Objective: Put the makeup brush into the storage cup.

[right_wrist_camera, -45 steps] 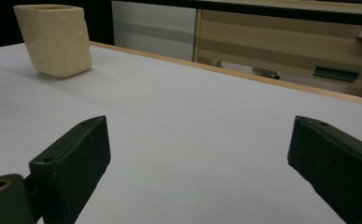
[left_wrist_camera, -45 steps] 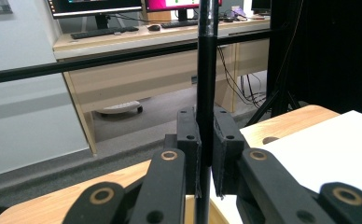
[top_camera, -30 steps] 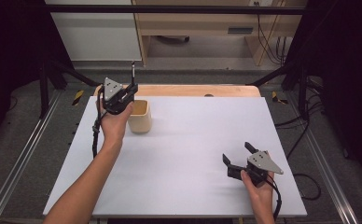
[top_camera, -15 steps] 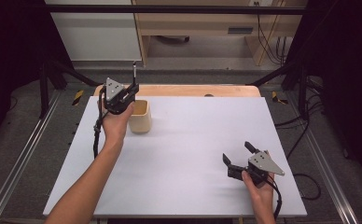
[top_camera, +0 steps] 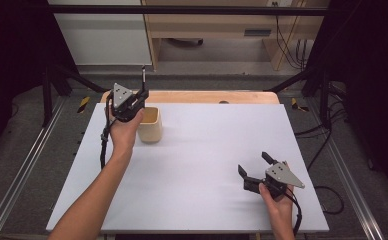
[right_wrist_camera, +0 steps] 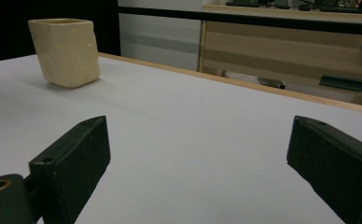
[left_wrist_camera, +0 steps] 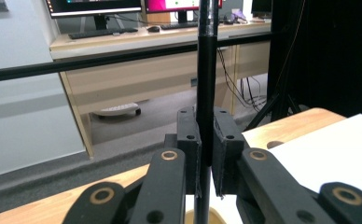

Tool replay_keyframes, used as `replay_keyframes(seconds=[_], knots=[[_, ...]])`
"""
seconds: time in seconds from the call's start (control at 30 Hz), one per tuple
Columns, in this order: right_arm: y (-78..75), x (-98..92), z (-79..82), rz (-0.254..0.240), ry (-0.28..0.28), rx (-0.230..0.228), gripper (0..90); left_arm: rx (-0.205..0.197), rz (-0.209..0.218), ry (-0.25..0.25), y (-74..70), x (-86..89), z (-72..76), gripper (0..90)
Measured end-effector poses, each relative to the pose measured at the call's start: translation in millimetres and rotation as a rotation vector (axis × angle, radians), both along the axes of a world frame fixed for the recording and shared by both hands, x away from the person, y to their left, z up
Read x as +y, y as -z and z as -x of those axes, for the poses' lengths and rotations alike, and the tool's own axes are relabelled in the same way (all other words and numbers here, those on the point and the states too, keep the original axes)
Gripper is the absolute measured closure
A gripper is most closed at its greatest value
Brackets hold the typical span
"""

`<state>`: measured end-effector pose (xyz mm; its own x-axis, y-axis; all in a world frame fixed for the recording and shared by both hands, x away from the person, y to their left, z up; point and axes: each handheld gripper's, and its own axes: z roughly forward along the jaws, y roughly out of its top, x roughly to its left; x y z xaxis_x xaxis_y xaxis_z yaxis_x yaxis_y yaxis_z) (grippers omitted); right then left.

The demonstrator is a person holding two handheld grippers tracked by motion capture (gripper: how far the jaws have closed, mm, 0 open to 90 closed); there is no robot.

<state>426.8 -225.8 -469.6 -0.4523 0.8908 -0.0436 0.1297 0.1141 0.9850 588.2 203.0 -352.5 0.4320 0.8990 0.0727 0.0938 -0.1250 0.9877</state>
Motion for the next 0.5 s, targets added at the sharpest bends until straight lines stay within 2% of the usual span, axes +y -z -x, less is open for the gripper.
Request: replay_keyframes(seconds=[0.5], knots=[[0.1,0.1,-0.1,0.003,0.0,0.001,6.5,0.014,0.011,-0.001,6.3,-1.2,-5.8,83.5]])
